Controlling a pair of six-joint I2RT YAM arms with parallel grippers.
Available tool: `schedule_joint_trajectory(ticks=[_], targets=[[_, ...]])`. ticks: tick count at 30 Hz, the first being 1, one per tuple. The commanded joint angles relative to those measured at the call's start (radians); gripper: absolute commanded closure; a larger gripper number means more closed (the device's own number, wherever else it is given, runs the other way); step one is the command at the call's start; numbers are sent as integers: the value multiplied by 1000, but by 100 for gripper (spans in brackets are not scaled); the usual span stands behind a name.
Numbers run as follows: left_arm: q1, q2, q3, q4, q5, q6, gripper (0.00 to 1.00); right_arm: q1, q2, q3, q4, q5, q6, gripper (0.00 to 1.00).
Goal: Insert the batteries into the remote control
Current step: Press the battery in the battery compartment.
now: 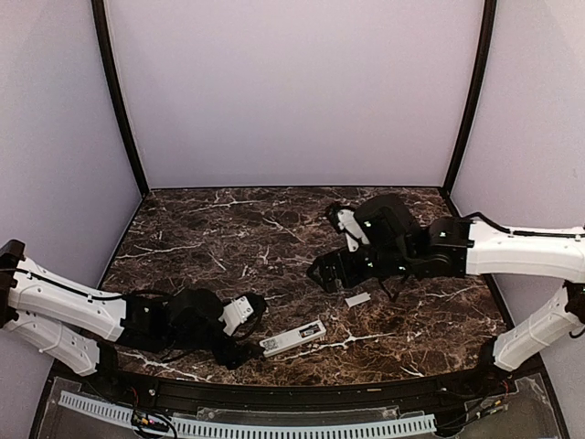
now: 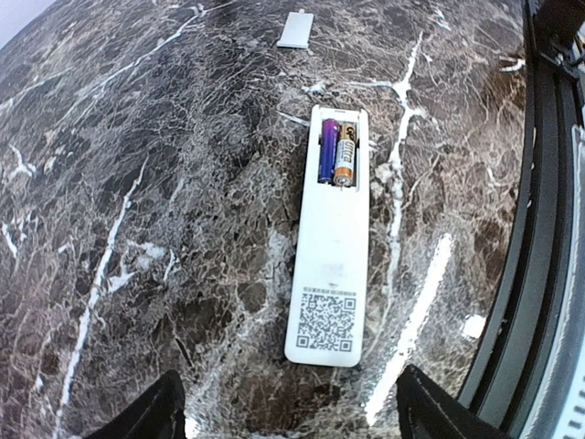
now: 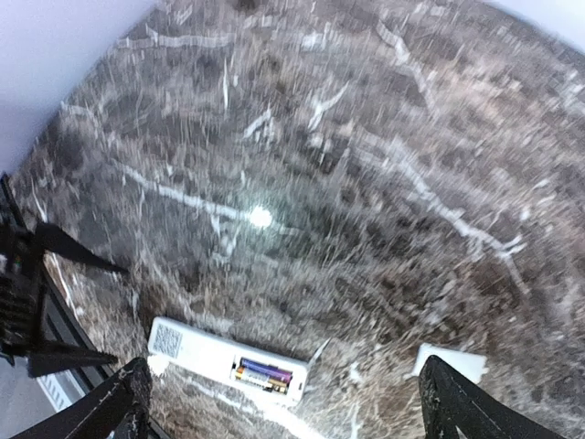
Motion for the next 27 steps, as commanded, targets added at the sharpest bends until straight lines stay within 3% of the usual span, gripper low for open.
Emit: schedule_joint_trajectory(ticks=[1, 3, 6, 9, 15, 18, 27], targets=[[-3, 48, -30, 59, 22, 78, 17, -32, -202, -194, 338, 127, -51, 1], [-3, 79, -29, 83, 33, 101, 17, -70, -249, -238, 433, 5, -28, 6], [-3, 132, -9, 93, 39, 120, 18, -98, -203, -174, 286, -68, 31, 27], [-3, 171, 2, 101, 62, 132, 21, -88, -85, -99, 122, -185, 57, 43], [-2, 238, 19, 113, 71, 125, 29, -18, 44, -80, 121, -283, 161, 72], [-2, 259, 17, 139, 75, 133, 36, 5, 90, -79, 129, -296, 204, 79], [0, 285, 13, 165, 71, 124, 55, 56, 221, -24, 66, -293, 256, 85]])
